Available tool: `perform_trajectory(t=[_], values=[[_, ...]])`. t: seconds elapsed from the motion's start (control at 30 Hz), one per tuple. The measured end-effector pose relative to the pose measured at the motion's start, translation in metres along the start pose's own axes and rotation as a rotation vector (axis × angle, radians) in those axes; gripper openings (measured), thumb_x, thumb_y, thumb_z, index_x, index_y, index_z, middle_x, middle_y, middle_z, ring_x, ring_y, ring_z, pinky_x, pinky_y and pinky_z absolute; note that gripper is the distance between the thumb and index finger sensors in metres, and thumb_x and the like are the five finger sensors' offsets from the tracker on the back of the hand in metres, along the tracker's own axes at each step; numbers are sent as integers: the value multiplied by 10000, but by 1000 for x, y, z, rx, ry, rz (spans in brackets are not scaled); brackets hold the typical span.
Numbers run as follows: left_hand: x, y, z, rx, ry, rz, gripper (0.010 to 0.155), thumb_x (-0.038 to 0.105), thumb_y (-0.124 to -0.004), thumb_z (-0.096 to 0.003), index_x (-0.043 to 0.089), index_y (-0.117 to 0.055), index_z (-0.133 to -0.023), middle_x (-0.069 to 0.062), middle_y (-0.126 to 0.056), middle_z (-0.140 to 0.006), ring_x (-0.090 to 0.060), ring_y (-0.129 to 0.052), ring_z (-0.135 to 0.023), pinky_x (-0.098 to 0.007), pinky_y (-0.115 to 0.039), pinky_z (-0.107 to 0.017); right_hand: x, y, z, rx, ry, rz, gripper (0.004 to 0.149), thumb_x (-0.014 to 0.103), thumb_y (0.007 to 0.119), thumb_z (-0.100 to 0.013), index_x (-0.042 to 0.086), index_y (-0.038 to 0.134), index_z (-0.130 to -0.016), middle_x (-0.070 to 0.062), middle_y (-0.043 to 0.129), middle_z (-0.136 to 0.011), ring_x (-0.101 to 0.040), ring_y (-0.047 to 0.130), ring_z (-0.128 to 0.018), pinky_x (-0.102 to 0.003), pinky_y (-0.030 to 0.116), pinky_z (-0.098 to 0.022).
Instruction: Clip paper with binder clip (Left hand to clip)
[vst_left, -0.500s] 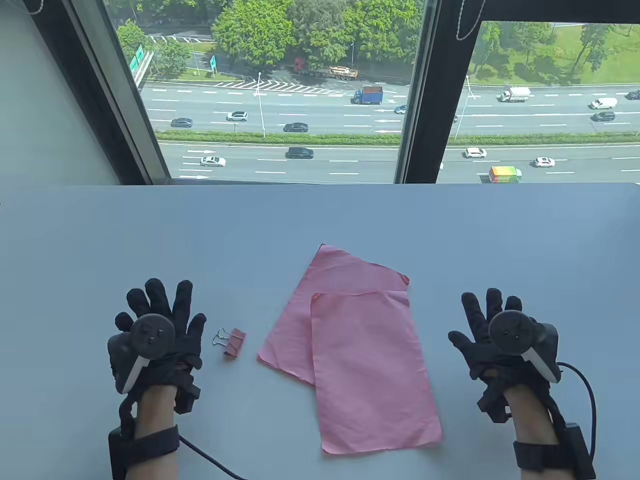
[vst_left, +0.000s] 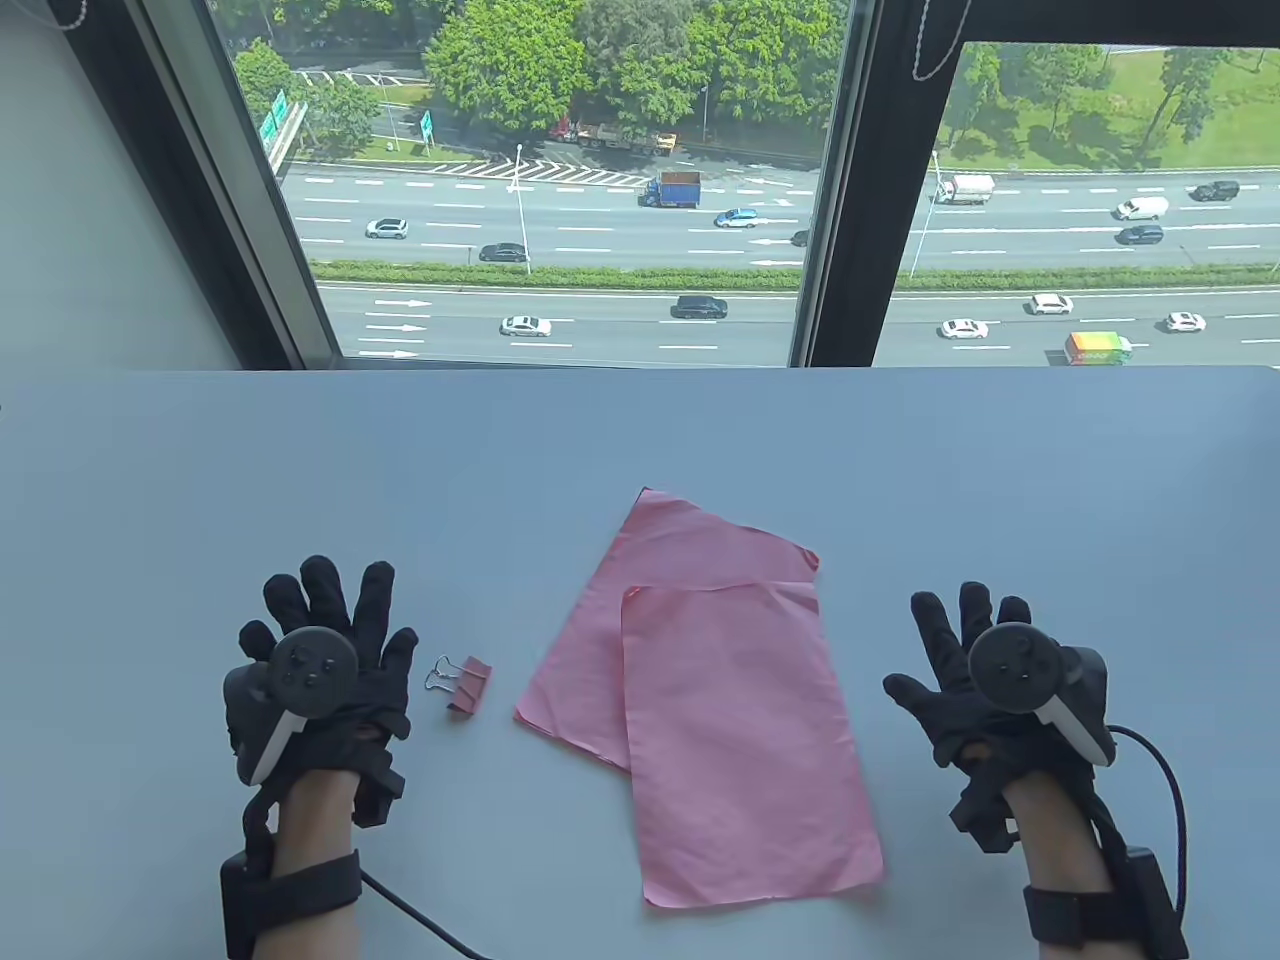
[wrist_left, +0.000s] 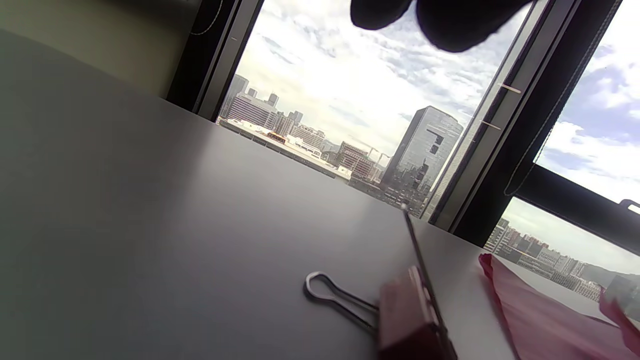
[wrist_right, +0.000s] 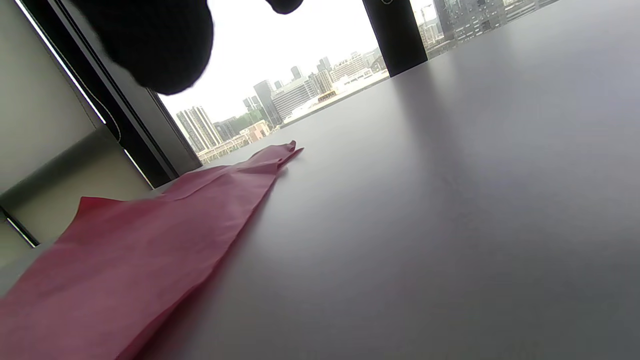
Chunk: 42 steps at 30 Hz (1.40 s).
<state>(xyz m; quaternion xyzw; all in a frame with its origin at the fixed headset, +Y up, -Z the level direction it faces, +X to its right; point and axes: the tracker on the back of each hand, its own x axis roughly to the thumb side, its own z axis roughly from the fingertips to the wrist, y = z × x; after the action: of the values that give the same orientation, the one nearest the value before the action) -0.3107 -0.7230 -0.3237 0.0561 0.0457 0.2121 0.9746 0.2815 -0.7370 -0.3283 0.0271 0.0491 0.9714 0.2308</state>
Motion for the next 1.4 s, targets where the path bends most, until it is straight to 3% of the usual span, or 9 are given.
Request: perform_trajectory(t=[0.27, 0.57, 0.9, 1.17, 1.4], values=[[7, -2, 0, -8, -26, -15, 720, 551, -628, -497, 396, -387, -1158, -33, -81, -1206, -289, 144, -981, -553, 94, -566, 3, 5, 0, 40, -14, 3, 877, 567, 799, -438, 302, 277, -1091, -144, 62, -1103, -508, -18, -911, -733, 70, -549], [26, -10, 1, -43, -95, -63, 719, 554, -672, -498, 396, -419, -1152, -36, -111, -1208, -295, 117, -992, -551, 80, -576, 7, 20, -2, 291, 7, -17, 994, 574, 870, -411, 332, 172, -1076, -158, 78, -1122, -507, -71, -903, -733, -1, -523], [63, -33, 6, -133, -206, -186, 712, 544, -715, -491, 379, -482, -1144, -44, -172, -1215, -300, 72, -1003, -553, 56, -590, 25, 34, -1, 382, -42, 33, 1050, 482, 960, -380, 335, 184, -1072, -147, 75, -1119, -522, -46, -915, -740, 15, -539], [86, -58, 11, -252, -286, -246, 664, 519, -731, -489, 338, -602, -1114, 23, -345, -1231, -296, 19, -1029, -557, 36, -600, 46, 53, 5, 498, -105, 126, 1051, 464, 1009, -341, 315, 287, -1090, -129, 107, -1127, -530, -5, -927, -749, 57, -559], [103, -84, 14, -450, -310, -301, 666, 516, -738, -489, 318, -601, -1110, -14, -460, -1222, -311, -46, -1051, -561, 11, -609, 54, 66, 7, 570, -113, 190, 1054, 436, 1021, -340, 311, 293, -1091, -127, 74, -1117, -528, -15, -924, -745, 71, -574]])
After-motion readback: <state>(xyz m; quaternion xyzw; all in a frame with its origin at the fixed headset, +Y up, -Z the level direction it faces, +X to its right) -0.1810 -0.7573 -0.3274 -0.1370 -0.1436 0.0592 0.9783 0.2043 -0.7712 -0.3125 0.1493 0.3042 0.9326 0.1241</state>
